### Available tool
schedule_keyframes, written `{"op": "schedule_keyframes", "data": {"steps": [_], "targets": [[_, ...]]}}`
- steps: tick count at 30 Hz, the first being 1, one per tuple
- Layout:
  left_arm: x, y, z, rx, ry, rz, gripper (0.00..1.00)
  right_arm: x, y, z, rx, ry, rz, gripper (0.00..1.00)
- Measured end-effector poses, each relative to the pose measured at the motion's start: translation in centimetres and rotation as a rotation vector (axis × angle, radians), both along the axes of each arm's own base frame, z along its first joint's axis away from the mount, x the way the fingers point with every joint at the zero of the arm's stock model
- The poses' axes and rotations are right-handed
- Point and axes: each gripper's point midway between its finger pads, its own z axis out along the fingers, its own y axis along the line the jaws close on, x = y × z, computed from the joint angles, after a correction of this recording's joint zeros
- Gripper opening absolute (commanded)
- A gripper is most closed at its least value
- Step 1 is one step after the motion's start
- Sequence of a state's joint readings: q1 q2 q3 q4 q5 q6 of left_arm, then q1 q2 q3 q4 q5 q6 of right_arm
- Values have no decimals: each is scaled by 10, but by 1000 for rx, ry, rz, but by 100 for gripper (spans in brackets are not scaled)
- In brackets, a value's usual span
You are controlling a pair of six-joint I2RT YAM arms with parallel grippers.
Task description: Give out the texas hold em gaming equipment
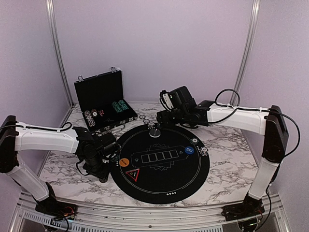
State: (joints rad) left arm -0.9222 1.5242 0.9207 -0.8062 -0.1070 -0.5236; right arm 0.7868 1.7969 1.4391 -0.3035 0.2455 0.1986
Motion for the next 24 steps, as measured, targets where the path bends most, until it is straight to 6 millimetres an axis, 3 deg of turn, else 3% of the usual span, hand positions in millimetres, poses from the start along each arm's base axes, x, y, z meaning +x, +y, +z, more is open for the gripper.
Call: {"op": "schedule_keyframes", "data": {"steps": [14, 20, 24], "targets": [[6, -6, 11, -12, -20, -11, 39, 0, 0, 0, 6, 3, -5, 74], [14, -16, 28, -38, -40, -16, 39, 1, -2, 0, 8, 5, -11, 74], [22, -28, 43, -61, -60, -33, 39, 2, -16, 4, 17, 5, -35, 74]]}}
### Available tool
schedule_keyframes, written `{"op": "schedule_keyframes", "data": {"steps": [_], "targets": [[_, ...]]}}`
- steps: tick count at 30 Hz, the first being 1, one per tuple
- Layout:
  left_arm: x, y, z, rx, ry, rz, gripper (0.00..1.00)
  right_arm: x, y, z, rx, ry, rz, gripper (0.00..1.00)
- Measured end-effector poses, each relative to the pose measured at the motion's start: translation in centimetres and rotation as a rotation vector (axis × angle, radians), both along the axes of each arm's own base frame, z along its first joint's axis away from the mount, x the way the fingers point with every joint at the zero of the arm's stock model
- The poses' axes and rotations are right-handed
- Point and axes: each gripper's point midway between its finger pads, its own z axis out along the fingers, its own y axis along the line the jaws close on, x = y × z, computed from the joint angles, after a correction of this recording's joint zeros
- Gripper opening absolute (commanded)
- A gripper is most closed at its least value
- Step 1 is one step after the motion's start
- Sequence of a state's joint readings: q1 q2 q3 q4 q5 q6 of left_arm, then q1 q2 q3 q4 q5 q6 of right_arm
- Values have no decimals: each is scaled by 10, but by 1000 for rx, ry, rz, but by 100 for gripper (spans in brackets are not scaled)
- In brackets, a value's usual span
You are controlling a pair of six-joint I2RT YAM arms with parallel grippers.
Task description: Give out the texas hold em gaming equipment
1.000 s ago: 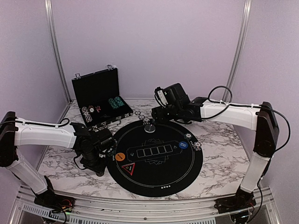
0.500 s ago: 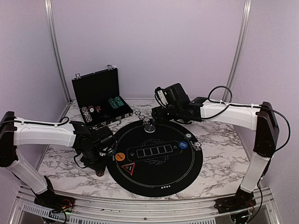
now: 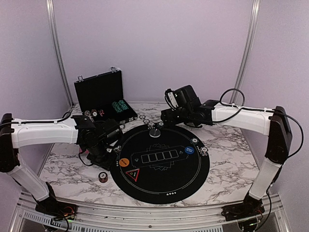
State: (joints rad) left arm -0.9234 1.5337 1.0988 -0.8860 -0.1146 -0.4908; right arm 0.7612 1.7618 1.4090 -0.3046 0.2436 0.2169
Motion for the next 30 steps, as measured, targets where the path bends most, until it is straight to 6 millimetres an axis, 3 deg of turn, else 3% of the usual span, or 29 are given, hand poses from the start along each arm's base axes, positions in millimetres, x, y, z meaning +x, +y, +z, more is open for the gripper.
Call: {"op": "schedule_keyframes", "data": {"steps": [8, 19, 23, 30], "targets": [[17, -40, 4, 8, 0, -68, 39, -5, -44, 9, 25, -2, -67, 74], [34, -139, -4, -23, -20, -217, 39, -22, -78, 8, 27, -1, -110, 74], [31, -171, -20, -24, -11, -265, 39, -25, -87, 11, 30, -7, -133, 74], [21, -199, -58, 15, 18, -319, 39, -30, -99, 23, 44, -34, -164, 74]]}}
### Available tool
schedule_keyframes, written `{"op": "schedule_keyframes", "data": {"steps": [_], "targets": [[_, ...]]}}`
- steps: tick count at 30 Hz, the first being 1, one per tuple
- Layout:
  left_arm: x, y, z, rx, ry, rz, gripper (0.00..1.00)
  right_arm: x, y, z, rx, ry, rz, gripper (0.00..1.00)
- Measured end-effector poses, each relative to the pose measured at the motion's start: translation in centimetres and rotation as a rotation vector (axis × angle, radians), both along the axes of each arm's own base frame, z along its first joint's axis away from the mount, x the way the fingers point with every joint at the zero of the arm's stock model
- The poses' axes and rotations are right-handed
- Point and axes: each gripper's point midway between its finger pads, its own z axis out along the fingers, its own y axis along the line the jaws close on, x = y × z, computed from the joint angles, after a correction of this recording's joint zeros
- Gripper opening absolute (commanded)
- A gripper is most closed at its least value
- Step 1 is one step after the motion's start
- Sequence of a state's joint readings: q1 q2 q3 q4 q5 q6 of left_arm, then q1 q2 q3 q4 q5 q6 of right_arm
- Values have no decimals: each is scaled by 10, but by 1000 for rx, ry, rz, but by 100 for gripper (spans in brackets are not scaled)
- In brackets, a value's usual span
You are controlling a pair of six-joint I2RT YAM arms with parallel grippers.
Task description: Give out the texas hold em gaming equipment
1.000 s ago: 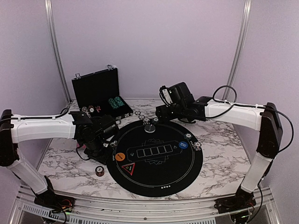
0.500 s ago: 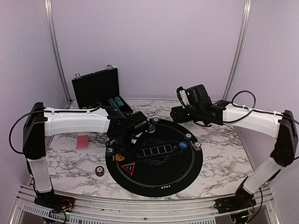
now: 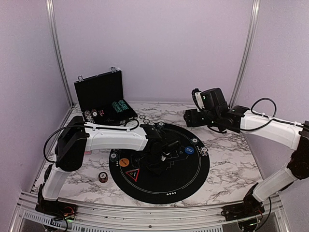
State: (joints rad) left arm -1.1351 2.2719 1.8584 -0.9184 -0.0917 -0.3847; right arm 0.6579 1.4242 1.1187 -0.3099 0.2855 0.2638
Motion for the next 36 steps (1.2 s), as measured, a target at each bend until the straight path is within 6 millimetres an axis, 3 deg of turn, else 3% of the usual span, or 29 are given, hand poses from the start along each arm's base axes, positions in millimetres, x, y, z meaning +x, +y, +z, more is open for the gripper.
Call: {"op": "schedule_keyframes", "data": {"steps": [8, 17, 23, 29, 31, 36], "targets": [[-5, -4, -6, 13, -5, -14, 48, -5, -7, 3, -2, -6, -17, 74], [-2, -3, -5, 21, -23, -18, 71, -9, -10, -4, -23, 23, -17, 74], [2, -1, 4, 10, -43, -21, 79, -13, -11, -9, -25, 49, -16, 74], [10, 9, 53, -72, -85, -10, 83, -20, -10, -18, -25, 100, 3, 74], [15, 21, 80, -121, -111, 9, 83, -23, -8, -22, -22, 122, 15, 74], [36, 61, 113, -185, -150, 95, 84, -30, 5, -40, -31, 186, 52, 74]]}}
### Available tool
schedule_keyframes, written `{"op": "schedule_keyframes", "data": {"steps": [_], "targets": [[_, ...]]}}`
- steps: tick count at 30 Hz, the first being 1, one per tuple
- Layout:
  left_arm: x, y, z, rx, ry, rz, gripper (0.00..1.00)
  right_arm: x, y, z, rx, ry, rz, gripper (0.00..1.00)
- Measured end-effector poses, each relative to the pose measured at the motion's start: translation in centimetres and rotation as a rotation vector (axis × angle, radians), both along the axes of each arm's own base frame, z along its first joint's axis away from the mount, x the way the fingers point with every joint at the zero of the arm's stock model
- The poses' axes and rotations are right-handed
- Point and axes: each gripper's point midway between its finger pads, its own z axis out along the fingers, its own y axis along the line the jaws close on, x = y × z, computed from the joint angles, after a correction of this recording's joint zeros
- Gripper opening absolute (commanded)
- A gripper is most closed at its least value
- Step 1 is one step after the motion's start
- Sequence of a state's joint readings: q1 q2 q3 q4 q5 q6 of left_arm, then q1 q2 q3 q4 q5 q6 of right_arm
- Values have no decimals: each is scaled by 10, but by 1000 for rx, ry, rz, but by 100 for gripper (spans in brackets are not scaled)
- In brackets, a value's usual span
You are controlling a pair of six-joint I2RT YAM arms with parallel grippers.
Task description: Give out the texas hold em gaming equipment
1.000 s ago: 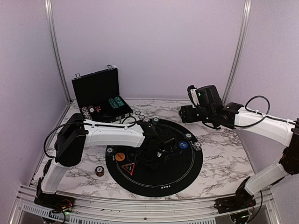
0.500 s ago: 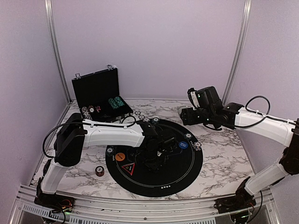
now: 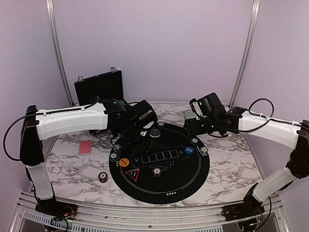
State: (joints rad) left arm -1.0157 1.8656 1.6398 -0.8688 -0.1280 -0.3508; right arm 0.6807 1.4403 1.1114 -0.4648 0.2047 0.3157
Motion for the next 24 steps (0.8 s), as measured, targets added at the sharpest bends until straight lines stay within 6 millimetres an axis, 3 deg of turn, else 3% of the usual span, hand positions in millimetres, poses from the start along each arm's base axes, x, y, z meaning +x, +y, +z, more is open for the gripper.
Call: {"op": "schedule_keyframes", "data": {"steps": [10, 14, 20, 24], "targets": [[56, 121, 12, -58, -33, 273, 84, -36, 85, -52, -65, 157, 185, 73], [72, 160, 17, -107, -79, 376, 84, -51, 108, -68, -79, 205, 227, 72], [85, 209, 23, -170, -139, 503, 84, -76, 127, -98, -115, 284, 257, 69], [92, 229, 32, -212, -196, 562, 84, -92, 133, -113, -133, 329, 263, 68]]}}
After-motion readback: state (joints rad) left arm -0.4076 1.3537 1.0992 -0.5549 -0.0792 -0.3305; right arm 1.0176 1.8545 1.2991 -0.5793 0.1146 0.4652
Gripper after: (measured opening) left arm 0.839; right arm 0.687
